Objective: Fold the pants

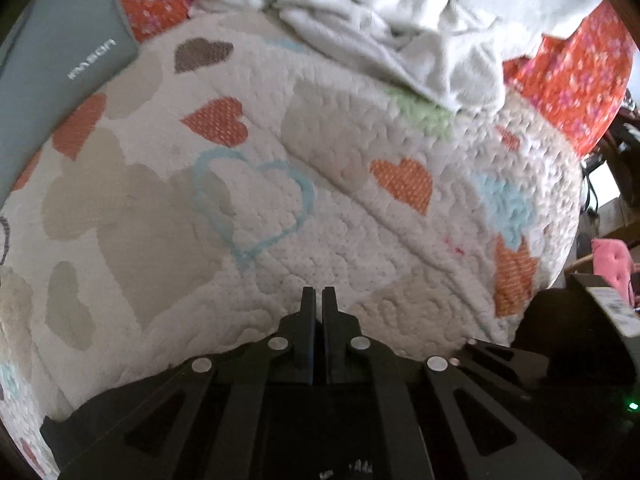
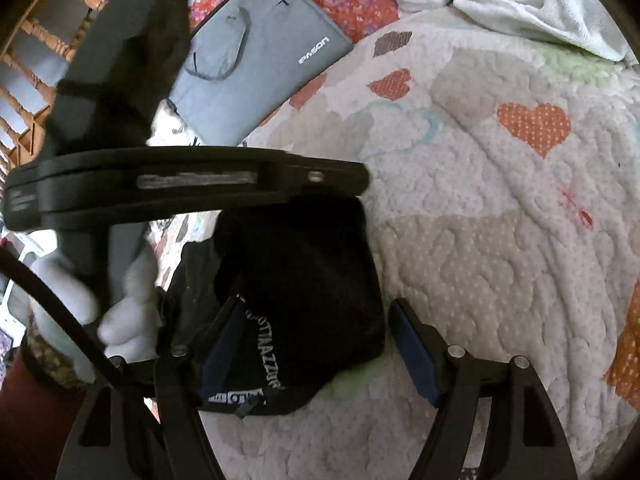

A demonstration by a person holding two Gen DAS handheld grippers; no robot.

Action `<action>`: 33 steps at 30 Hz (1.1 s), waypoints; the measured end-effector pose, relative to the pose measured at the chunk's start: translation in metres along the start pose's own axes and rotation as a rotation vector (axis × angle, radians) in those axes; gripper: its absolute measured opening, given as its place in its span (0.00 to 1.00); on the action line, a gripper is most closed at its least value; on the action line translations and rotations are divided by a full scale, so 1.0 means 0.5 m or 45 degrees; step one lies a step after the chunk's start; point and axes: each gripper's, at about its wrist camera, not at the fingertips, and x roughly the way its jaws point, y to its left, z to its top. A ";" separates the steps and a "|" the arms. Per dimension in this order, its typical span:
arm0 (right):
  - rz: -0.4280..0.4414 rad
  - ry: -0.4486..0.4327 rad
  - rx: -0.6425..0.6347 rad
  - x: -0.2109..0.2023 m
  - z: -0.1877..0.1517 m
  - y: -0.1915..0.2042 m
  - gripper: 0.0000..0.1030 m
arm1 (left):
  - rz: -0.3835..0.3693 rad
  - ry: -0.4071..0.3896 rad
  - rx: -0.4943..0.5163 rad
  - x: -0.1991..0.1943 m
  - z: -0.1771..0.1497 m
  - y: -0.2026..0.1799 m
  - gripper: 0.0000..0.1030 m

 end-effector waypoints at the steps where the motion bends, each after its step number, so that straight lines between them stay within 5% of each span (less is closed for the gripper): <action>1: 0.000 -0.013 0.009 -0.002 -0.002 -0.002 0.77 | -0.004 -0.017 -0.010 -0.010 -0.004 -0.001 0.02; 6: 0.047 -0.008 -0.007 0.006 -0.005 0.007 0.77 | -0.022 -0.080 -0.048 -0.053 -0.022 0.004 0.01; 7: 0.073 0.021 -0.014 0.013 -0.001 0.012 0.65 | -0.021 -0.090 -0.061 -0.058 -0.021 0.007 0.01; 8: 0.098 0.033 -0.016 0.015 0.005 0.015 0.29 | -0.018 -0.098 -0.071 -0.061 -0.025 0.009 0.01; 9: 0.133 0.050 -0.010 0.017 0.010 0.017 0.19 | -0.009 -0.110 -0.092 -0.068 -0.029 0.013 0.00; 19: 0.246 0.090 -0.113 -0.025 0.035 0.143 0.19 | -0.013 -0.321 -0.283 -0.238 -0.121 0.102 0.00; 30: 0.326 0.257 -0.435 0.083 0.006 0.416 0.19 | 0.024 -0.616 -0.717 -0.421 -0.376 0.320 0.00; 32: 0.325 0.293 -0.496 0.113 -0.015 0.456 0.19 | -0.003 -0.644 -0.776 -0.432 -0.417 0.352 0.09; 33: 0.309 0.303 -0.553 0.132 -0.032 0.481 0.19 | -0.019 -0.653 -0.796 -0.435 -0.434 0.363 0.27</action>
